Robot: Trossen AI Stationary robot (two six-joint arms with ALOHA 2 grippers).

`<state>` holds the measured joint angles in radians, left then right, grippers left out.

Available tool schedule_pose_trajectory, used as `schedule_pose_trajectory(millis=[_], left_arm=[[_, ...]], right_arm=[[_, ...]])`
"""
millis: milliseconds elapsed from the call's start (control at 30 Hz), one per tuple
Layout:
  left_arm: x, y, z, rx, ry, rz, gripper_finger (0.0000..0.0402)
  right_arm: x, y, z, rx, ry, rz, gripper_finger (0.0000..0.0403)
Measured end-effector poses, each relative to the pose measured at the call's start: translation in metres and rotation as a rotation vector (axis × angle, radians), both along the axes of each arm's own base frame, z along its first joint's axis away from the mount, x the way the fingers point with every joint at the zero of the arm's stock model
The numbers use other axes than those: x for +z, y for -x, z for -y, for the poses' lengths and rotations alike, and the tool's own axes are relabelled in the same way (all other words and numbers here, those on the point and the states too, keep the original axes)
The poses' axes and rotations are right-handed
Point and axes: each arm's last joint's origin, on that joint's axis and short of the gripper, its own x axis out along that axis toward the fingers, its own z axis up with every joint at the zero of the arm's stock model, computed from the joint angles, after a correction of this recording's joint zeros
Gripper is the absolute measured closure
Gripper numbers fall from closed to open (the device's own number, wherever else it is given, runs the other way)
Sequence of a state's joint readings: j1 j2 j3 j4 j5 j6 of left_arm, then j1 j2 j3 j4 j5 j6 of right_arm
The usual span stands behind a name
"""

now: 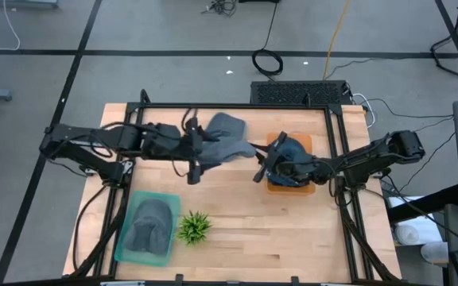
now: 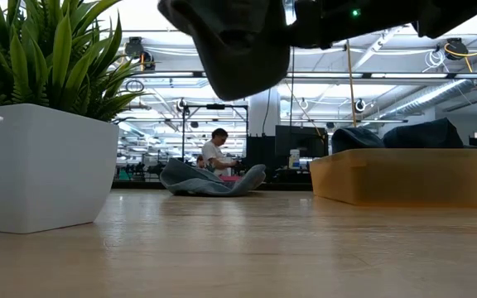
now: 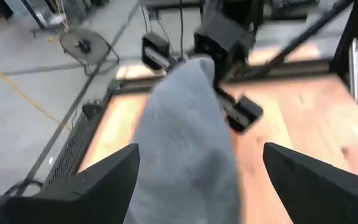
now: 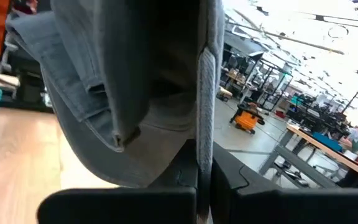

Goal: Pick & Place hat
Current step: Put the bottom gray cap into the green bin

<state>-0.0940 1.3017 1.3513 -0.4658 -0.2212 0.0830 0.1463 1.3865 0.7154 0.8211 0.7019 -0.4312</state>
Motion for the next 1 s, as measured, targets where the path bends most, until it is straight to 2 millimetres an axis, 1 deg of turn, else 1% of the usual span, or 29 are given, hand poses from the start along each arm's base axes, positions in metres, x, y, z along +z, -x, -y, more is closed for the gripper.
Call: schedule_pose_trajectory(millis=[133,233,333,400,467,533,700,867,900,933,1000], left_arm=[[-0.008,-0.004,-0.001,0.054,-0.005,-0.135,0.0053],[-0.010,-0.002,-0.002,0.089,-0.002,-0.182,0.0053],[-0.007,-0.001,-0.002,0.104,0.024,-0.165,0.0055],[-0.007,-0.001,-0.002,0.117,0.032,-0.167,0.0069],[-0.007,0.000,-0.002,0.140,0.036,-0.171,0.0095],[-0.008,0.002,-0.003,0.147,0.034,-0.184,0.0131],[-0.011,0.002,-0.003,0.148,0.044,-0.216,0.0247],[-0.010,0.004,-0.003,0.147,0.045,-0.209,0.0364],[-0.008,0.006,-0.003,0.147,0.045,-0.205,0.0378],[-0.007,0.007,-0.003,0.147,0.046,-0.198,0.0383],[-0.005,0.010,-0.003,0.147,0.049,-0.189,0.0378]], right_arm=[[-0.002,0.000,-0.002,0.005,-0.004,-0.019,0.0403],[-0.003,0.000,-0.004,0.010,-0.003,-0.028,0.0403],[-0.002,0.000,-0.004,0.009,-0.002,-0.022,0.0403],[-0.003,0.000,-0.004,0.008,-0.001,-0.026,0.0403],[-0.003,0.000,-0.004,0.007,0.003,-0.030,0.0403],[-0.003,0.000,-0.003,0.007,0.003,-0.026,0.0403],[-0.001,0.001,-0.003,0.007,0.003,-0.020,0.0403],[-0.001,0.001,-0.003,0.008,0.003,-0.022,0.0403],[-0.001,0.001,-0.003,0.009,0.003,-0.022,0.0403],[-0.001,0.001,-0.003,0.009,0.003,-0.023,0.0403],[-0.002,0.001,-0.003,0.010,0.004,-0.028,0.0403]])
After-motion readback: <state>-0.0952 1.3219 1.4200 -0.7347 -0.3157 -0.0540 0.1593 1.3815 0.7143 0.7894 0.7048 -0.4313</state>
